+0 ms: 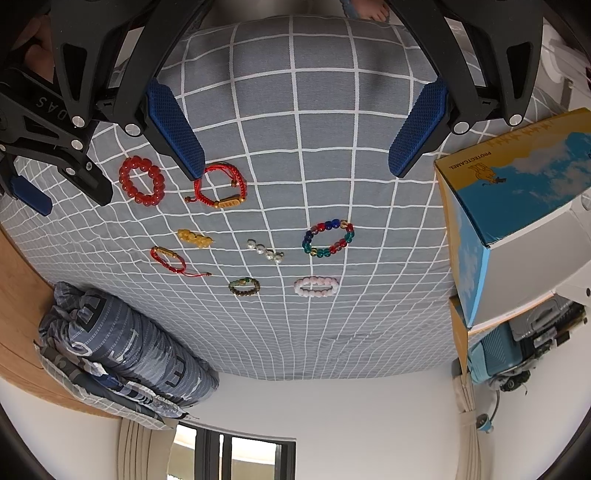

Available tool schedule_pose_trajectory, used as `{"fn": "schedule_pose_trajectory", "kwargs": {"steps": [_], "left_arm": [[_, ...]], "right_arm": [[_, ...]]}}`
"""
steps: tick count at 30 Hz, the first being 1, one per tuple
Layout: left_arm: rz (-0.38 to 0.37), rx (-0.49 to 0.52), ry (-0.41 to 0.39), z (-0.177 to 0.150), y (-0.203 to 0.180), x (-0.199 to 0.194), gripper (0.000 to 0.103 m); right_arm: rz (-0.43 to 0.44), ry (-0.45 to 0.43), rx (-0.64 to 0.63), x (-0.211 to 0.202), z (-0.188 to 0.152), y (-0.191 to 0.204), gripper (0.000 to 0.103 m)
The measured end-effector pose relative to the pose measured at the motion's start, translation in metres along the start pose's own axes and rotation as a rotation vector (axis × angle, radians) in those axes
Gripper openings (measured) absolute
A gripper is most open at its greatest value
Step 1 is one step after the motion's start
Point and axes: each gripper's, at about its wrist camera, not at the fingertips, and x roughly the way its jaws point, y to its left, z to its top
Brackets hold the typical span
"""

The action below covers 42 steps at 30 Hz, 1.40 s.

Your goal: Organize jewelry

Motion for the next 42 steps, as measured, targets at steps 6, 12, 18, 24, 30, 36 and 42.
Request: {"fn": "schedule_pose_trajectory", "kwargs": {"steps": [6,12,18,24,30,36,42], "left_arm": [[0.012,0.002,-0.024,0.011,0.0,-0.01,0.097],[0.02,-0.014,-0.071,0.044,0.008,-0.024,0.097],[0.019,-0.015,-0.075,0.08,0.013,-0.021,0.097],[0.021,0.012,-0.035,0.111,0.009,0.005,0.097],[0.008,0.02,0.063,0.128,0.011,0.057,0.097],[0.023,0.005,0.171,0.121,0.026,0.119,0.097],[0.022,0.049,0.252,0.105,0.025,0.161,0.097]], "right_arm": [[0.006,-0.024,0.006,-0.013,0.008,-0.002,0.096],[0.001,-0.058,0.014,-0.024,0.033,-0.006,0.096],[-0.003,-0.076,0.026,-0.022,0.069,-0.015,0.096],[-0.006,-0.039,-0.003,0.012,0.102,-0.014,0.096],[-0.002,0.039,-0.022,0.074,0.123,-0.013,0.096],[0.01,0.153,-0.037,0.145,0.121,-0.015,0.096],[0.008,0.249,-0.024,0.195,0.108,-0.022,0.096]]}}
